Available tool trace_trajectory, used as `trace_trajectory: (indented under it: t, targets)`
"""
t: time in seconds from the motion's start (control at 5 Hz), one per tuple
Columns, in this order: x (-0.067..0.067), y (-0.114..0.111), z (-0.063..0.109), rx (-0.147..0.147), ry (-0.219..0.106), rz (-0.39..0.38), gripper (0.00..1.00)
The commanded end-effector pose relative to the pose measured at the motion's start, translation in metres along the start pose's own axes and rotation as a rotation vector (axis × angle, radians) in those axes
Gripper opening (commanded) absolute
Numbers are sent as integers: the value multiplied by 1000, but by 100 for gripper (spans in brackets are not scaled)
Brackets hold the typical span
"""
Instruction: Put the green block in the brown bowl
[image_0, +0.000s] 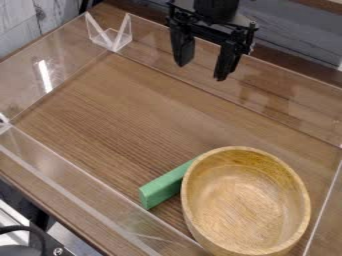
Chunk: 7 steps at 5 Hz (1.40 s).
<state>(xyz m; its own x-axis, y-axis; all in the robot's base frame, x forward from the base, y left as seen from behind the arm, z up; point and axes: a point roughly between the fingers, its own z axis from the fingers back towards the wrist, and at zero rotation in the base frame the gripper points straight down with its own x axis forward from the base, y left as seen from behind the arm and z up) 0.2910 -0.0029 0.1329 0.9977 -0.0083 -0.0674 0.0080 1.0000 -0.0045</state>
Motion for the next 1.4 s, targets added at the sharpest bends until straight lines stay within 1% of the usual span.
trace_trajectory:
  t: [0.0,0.2,0.4,0.6,1.0,1.2]
  targets:
    - [-8,-1,-8,1,17,-55,100]
    - [-34,-5,-14,14,-14,-225,100]
    - [-56,-6,-19,24,-42,-375,100]
    - [-63,-6,-25,28,-52,-418,100]
    - [-73,-8,-35,34,-72,-442,100]
    - [-77,-8,-41,36,-91,-451,100]
